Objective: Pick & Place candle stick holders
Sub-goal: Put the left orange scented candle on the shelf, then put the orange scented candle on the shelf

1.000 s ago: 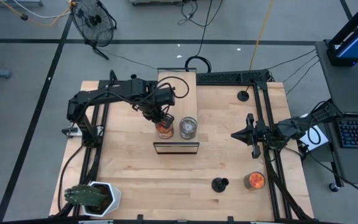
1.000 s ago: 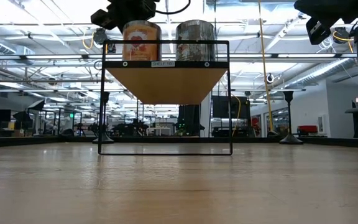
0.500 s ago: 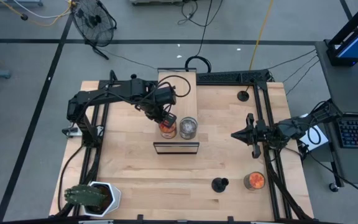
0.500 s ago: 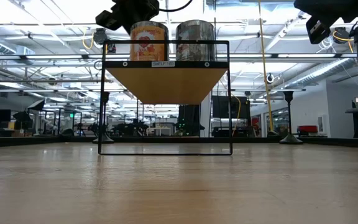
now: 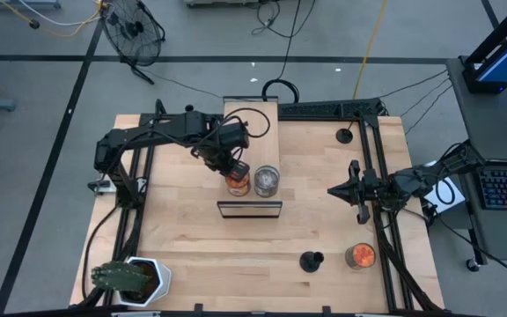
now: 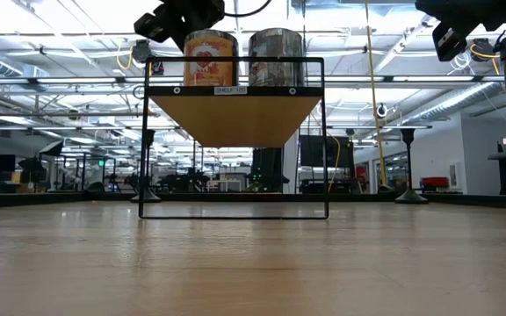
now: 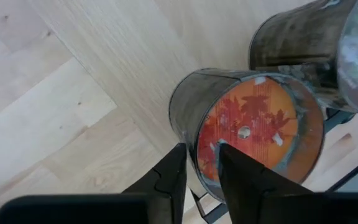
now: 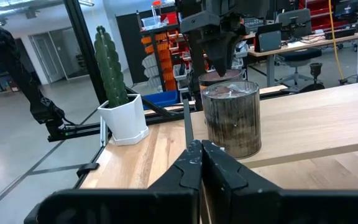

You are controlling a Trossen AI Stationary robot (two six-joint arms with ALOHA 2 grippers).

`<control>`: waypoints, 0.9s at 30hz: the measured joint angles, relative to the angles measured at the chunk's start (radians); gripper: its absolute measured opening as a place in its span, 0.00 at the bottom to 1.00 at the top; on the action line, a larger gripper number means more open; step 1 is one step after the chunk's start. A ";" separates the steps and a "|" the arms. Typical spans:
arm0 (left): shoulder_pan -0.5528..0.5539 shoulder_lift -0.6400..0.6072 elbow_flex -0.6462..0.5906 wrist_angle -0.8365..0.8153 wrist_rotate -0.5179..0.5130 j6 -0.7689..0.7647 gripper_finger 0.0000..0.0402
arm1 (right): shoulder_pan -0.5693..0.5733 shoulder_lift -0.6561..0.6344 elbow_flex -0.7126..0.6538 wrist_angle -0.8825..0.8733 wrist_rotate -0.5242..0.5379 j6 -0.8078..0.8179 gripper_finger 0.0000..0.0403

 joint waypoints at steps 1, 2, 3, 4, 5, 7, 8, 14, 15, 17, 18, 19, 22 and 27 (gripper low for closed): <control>0.000 -0.006 0.000 0.004 0.000 -0.001 0.25 | 0.000 0.000 0.000 0.000 0.000 0.000 0.00; 0.000 -0.010 0.001 0.007 0.000 -0.006 0.27 | 0.000 0.000 0.000 0.000 0.000 0.000 0.00; 0.000 -0.020 0.001 0.005 0.002 -0.009 0.28 | 0.000 0.000 0.000 0.000 0.000 0.000 0.00; 0.000 -0.031 0.000 0.000 0.003 -0.012 0.29 | 0.000 0.000 0.000 0.000 0.000 0.000 0.00; 0.000 -0.035 0.000 0.003 0.004 -0.016 0.30 | 0.000 0.000 0.000 0.000 0.000 0.000 0.00; 0.000 -0.054 0.000 0.004 0.017 -0.034 0.32 | 0.000 0.000 0.000 0.000 0.000 0.008 0.00; 0.000 -0.069 0.000 -0.003 0.027 -0.042 0.32 | 0.000 0.000 0.000 0.000 -0.001 0.015 0.00; -0.066 -0.132 0.001 0.007 0.021 -0.058 0.33 | 0.004 0.000 0.000 -0.001 -0.001 0.070 0.00; -0.083 -0.141 0.001 0.007 0.001 -0.044 0.32 | 0.006 0.000 0.000 -0.001 -0.003 0.078 0.00; -0.129 -0.155 0.000 0.013 -0.060 -0.025 0.32 | 0.013 0.000 0.000 0.000 -0.005 0.099 0.00; -0.154 -0.158 0.001 0.025 -0.100 -0.016 0.31 | 0.017 -0.001 0.000 0.000 -0.004 0.106 0.00; -0.181 -0.159 0.001 0.040 -0.140 -0.006 0.31 | 0.021 -0.001 0.000 -0.001 -0.004 0.114 0.00; -0.264 -0.158 0.000 0.066 -0.219 0.035 0.29 | 0.034 -0.001 0.000 0.000 -0.004 0.131 0.00; -0.344 -0.169 -0.061 0.162 -0.310 0.019 0.26 | 0.058 -0.002 0.000 0.003 -0.004 0.131 0.00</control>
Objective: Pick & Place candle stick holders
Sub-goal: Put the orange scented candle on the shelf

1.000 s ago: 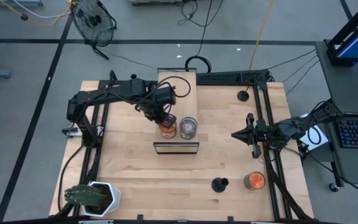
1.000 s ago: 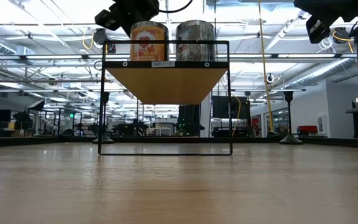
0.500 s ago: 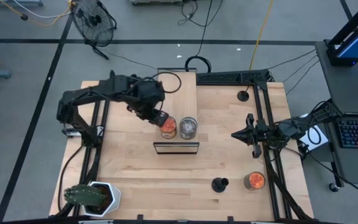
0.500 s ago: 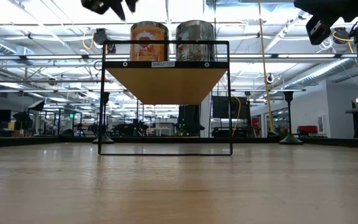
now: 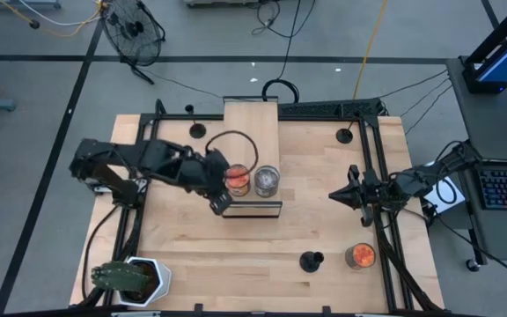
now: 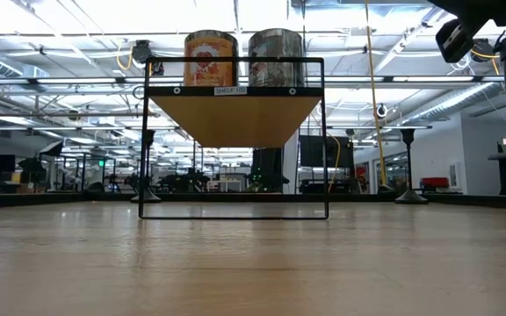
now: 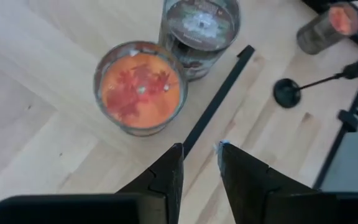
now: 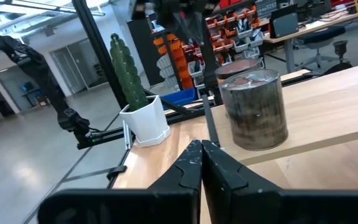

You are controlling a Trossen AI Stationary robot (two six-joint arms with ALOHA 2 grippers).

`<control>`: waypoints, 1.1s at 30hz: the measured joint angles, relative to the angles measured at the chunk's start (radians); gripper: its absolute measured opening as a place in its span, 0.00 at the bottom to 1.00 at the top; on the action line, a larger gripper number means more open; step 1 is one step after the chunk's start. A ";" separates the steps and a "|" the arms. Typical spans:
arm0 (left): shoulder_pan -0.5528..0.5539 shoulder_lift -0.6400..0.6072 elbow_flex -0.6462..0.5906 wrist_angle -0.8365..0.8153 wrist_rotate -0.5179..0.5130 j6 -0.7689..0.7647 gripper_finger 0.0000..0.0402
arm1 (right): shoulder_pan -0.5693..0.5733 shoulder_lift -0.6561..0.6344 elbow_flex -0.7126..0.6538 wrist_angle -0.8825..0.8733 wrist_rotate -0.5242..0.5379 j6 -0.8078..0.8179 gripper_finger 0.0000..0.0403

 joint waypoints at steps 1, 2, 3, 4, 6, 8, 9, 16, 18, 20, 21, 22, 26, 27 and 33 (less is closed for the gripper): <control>-0.010 -0.007 -0.021 0.011 -0.009 -0.016 0.25 | 0.006 0.000 0.000 0.000 0.000 -0.001 0.00; -0.019 -0.014 -0.042 0.024 -0.021 -0.033 0.25 | 0.013 0.000 0.000 -0.001 0.000 -0.004 0.00; -0.028 -0.027 -0.064 0.045 -0.029 -0.050 0.24 | 0.020 0.000 0.000 -0.002 -0.001 -0.008 0.00; -0.040 -0.046 -0.093 0.065 -0.043 -0.068 0.23 | 0.027 0.000 0.000 -0.003 -0.001 -0.012 0.00; -0.062 -0.078 -0.155 0.097 -0.062 -0.091 0.23 | 0.044 0.001 0.000 -0.002 0.000 -0.023 0.00; -0.073 -0.100 -0.221 0.182 -0.067 -0.094 0.23 | 0.060 0.001 0.000 -0.002 -0.001 -0.036 0.00; -0.076 -0.115 -0.257 0.216 -0.067 -0.094 0.23 | 0.066 0.001 0.000 0.000 0.000 -0.045 0.00; -0.086 -0.258 -0.504 0.417 -0.068 -0.096 0.23 | 0.104 0.008 0.000 0.015 0.000 -0.142 0.00; -0.086 -0.306 -0.572 0.458 -0.082 -0.102 0.23 | 0.113 0.014 0.002 0.013 0.000 -0.143 0.00; -0.094 -0.361 -0.639 0.473 -0.111 -0.106 0.23 | 0.122 0.026 0.013 0.012 0.001 -0.143 0.00; -0.099 -0.388 -0.673 0.496 -0.123 -0.105 0.23 | 0.125 0.034 0.021 0.012 0.002 -0.143 0.00; -0.104 -0.412 -0.707 0.525 -0.128 -0.102 0.23 | 0.128 0.041 0.029 0.012 0.002 -0.143 0.00; -0.125 -0.503 -0.851 0.659 -0.144 -0.076 0.23 | 0.130 0.090 0.091 -0.033 0.003 -0.143 0.00; -0.129 -0.525 -0.884 0.694 -0.146 -0.068 0.23 | 0.130 0.104 0.113 -0.055 0.004 -0.143 0.00; -0.138 -0.626 -1.082 0.861 -0.146 -0.030 0.23 | 0.130 0.227 0.296 -0.302 0.004 -0.036 0.00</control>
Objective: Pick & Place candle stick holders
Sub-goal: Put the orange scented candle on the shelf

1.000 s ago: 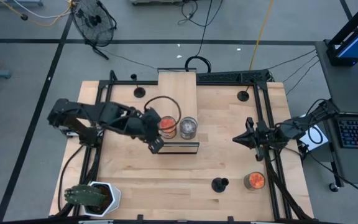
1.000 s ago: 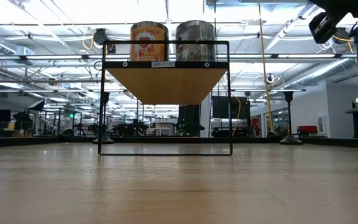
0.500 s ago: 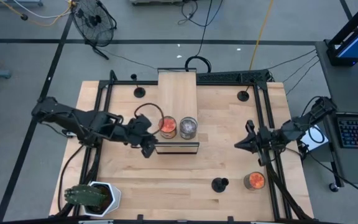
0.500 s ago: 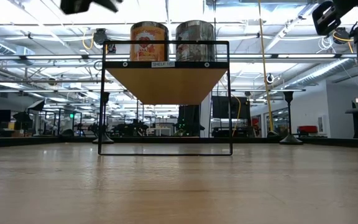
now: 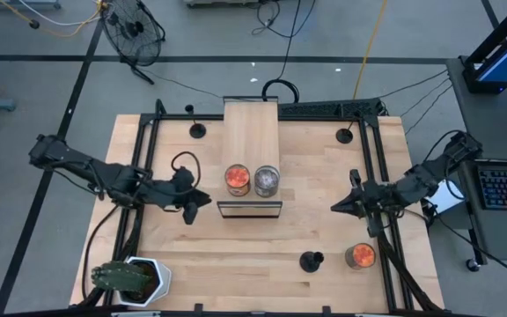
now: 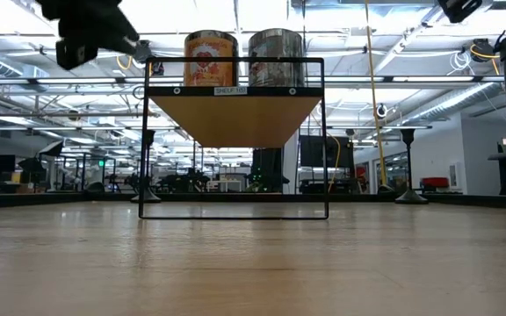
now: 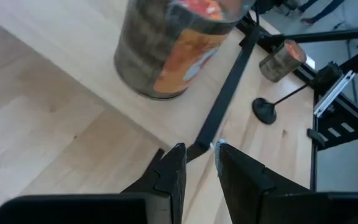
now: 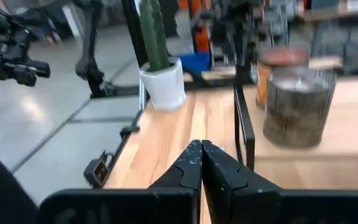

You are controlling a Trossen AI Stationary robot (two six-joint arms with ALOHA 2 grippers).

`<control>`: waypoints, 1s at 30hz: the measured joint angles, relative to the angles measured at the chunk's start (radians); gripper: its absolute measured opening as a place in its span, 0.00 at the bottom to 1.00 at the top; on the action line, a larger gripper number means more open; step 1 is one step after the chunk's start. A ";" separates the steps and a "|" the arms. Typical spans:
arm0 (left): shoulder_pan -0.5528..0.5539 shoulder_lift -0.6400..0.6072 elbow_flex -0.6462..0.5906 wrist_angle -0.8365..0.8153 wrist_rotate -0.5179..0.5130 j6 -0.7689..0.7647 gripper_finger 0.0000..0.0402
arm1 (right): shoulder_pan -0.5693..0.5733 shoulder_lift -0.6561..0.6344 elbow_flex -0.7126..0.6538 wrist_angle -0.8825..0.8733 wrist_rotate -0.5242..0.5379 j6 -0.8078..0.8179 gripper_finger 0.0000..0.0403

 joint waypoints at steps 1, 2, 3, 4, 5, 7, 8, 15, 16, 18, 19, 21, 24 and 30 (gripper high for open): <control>0.001 -0.014 -0.024 0.016 0.000 0.004 0.23 | 0.000 0.024 0.032 -0.051 -0.001 0.038 0.00; 0.001 -0.027 -0.049 0.028 0.000 0.007 0.23 | 0.000 0.051 0.063 -0.105 -0.003 0.078 0.00; 0.001 -0.039 -0.071 0.029 0.000 0.013 0.23 | 0.000 0.079 0.095 -0.155 -0.003 0.120 0.00; 0.001 -0.049 -0.090 0.031 0.000 0.015 0.23 | 0.000 0.105 0.125 -0.202 -0.009 0.158 0.00; 0.001 -0.061 -0.108 0.039 0.000 0.015 0.23 | 0.000 0.132 0.154 -0.247 -0.031 0.192 0.00; 0.001 -0.087 -0.143 0.056 0.000 0.017 0.23 | 0.000 0.187 0.211 -0.328 -0.079 0.253 0.00; 0.001 -0.099 -0.160 0.067 0.000 0.025 0.23 | 0.000 0.212 0.238 -0.361 -0.102 0.285 0.00; 0.001 -0.175 -0.281 0.217 -0.026 0.085 0.23 | 0.000 0.381 0.422 -0.653 -0.307 0.585 0.00; 0.001 -0.182 -0.297 0.235 -0.026 0.088 0.23 | 0.000 0.403 0.443 -0.700 -0.341 0.636 0.00; 0.001 -0.192 -0.325 0.272 -0.026 0.090 0.23 | 0.000 0.440 0.472 -0.773 -0.412 0.736 0.00; 0.001 -0.197 -0.337 0.284 -0.026 0.090 0.23 | 0.000 0.456 0.478 -0.798 -0.446 0.780 0.00; 0.002 -0.202 -0.354 0.311 -0.026 0.085 0.23 | 0.004 0.481 0.477 -0.839 -0.525 0.863 0.00; 0.002 -0.202 -0.361 0.316 -0.025 0.086 0.23 | 0.029 0.510 0.462 -0.888 -0.604 0.974 0.00; 0.002 -0.203 -0.361 0.318 -0.025 0.104 0.23 | 0.094 0.523 0.456 -0.974 -0.593 1.132 0.00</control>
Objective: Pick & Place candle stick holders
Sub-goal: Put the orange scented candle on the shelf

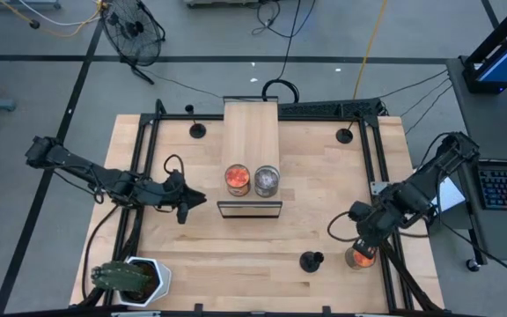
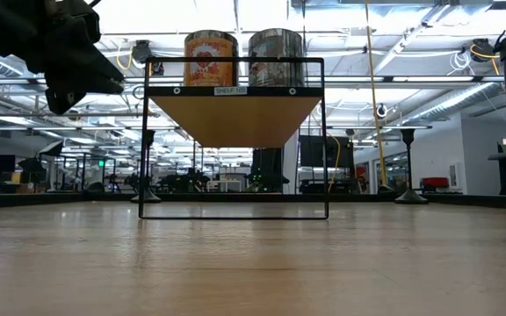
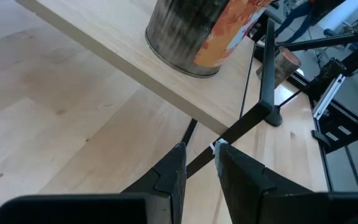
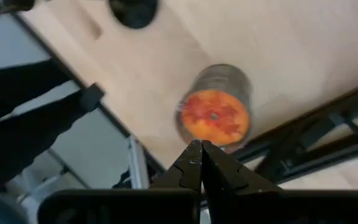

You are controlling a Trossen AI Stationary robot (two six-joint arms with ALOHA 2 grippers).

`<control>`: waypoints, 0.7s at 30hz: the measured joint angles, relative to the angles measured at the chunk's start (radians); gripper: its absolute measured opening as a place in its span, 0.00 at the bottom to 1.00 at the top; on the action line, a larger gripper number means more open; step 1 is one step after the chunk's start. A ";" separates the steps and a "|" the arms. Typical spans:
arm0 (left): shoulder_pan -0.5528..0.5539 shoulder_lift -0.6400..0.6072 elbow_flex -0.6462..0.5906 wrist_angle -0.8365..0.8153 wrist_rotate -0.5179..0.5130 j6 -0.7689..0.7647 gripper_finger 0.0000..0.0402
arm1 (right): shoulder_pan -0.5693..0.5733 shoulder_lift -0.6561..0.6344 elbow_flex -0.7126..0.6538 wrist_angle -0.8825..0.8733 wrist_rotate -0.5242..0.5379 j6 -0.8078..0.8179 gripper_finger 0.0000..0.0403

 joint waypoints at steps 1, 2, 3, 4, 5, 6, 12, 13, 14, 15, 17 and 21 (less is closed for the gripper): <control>0.000 0.000 0.000 0.000 0.000 0.001 0.23 | 0.008 -0.002 0.000 -0.008 0.018 0.015 0.00; 0.000 0.000 0.000 0.000 0.000 0.000 0.23 | 0.016 -0.004 0.000 -0.015 0.028 0.026 0.00; 0.000 0.000 0.000 0.000 0.000 0.000 0.23 | 0.024 -0.005 0.000 -0.020 0.038 0.039 0.00; 0.000 0.000 0.000 0.000 0.000 -0.002 0.23 | 0.028 -0.005 0.000 -0.025 0.043 0.050 0.00; 0.000 0.000 0.000 0.000 0.000 -0.002 0.23 | 0.033 -0.005 0.000 -0.029 0.044 0.056 0.00; 0.000 0.000 0.000 0.000 0.001 -0.002 0.23 | 0.038 -0.004 0.000 -0.032 0.044 0.059 0.00; 0.000 0.000 0.000 0.001 0.001 -0.002 0.23 | 0.044 -0.004 -0.001 -0.047 0.043 0.075 0.01; 0.000 0.000 0.000 0.003 0.001 -0.002 0.23 | 0.044 -0.004 -0.001 -0.046 0.045 0.077 0.02; 0.000 0.000 0.000 0.007 0.002 -0.001 0.23 | 0.044 -0.004 -0.001 -0.047 0.045 0.077 0.03; 0.000 0.000 0.000 0.013 0.002 0.000 0.23 | 0.044 -0.004 -0.001 -0.047 0.044 0.077 0.04; 0.000 0.000 0.000 0.027 0.003 0.008 0.23 | 0.044 -0.003 -0.001 -0.047 0.045 0.078 0.07; 0.000 0.000 0.000 0.036 0.003 0.017 0.23 | 0.044 -0.003 -0.017 -0.045 0.042 0.085 0.16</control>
